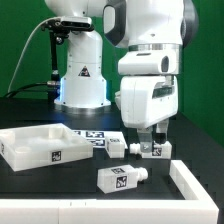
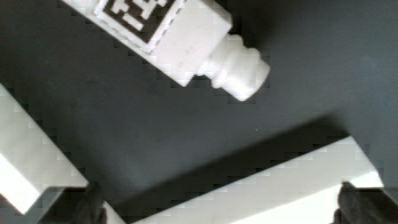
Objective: Assemble one leg
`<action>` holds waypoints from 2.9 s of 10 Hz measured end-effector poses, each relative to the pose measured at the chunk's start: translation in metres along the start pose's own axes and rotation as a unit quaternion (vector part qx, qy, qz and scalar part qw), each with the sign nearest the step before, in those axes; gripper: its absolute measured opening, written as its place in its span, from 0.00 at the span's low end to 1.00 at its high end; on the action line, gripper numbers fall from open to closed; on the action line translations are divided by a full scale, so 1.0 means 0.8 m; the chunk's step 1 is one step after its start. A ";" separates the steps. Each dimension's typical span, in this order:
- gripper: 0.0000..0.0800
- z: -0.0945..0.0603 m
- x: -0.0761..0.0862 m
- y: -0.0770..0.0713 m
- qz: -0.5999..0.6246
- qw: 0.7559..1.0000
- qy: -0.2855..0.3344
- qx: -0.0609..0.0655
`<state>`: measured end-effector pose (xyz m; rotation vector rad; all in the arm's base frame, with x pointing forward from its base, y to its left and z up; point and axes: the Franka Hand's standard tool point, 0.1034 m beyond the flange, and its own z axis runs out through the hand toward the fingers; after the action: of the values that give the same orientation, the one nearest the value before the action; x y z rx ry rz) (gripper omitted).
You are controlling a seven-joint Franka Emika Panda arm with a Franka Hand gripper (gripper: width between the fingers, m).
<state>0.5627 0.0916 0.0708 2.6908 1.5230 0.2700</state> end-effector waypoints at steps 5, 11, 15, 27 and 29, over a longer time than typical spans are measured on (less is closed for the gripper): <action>0.81 0.001 -0.008 0.004 -0.012 1.000 -0.003 0.000; 0.81 0.017 -0.072 0.041 -0.180 0.984 -0.005 -0.017; 0.81 0.032 -0.071 0.032 -0.193 0.981 -0.005 -0.012; 0.35 0.058 -0.082 0.009 -0.209 0.977 -0.020 0.025; 0.35 0.018 -0.080 -0.003 -0.247 0.968 -0.035 0.037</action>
Offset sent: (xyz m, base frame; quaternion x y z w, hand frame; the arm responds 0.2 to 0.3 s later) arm 0.0000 0.0000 0.0000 0.0000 0.0000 0.0000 1.0000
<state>0.5310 0.0389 0.0478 2.2316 2.1382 0.0940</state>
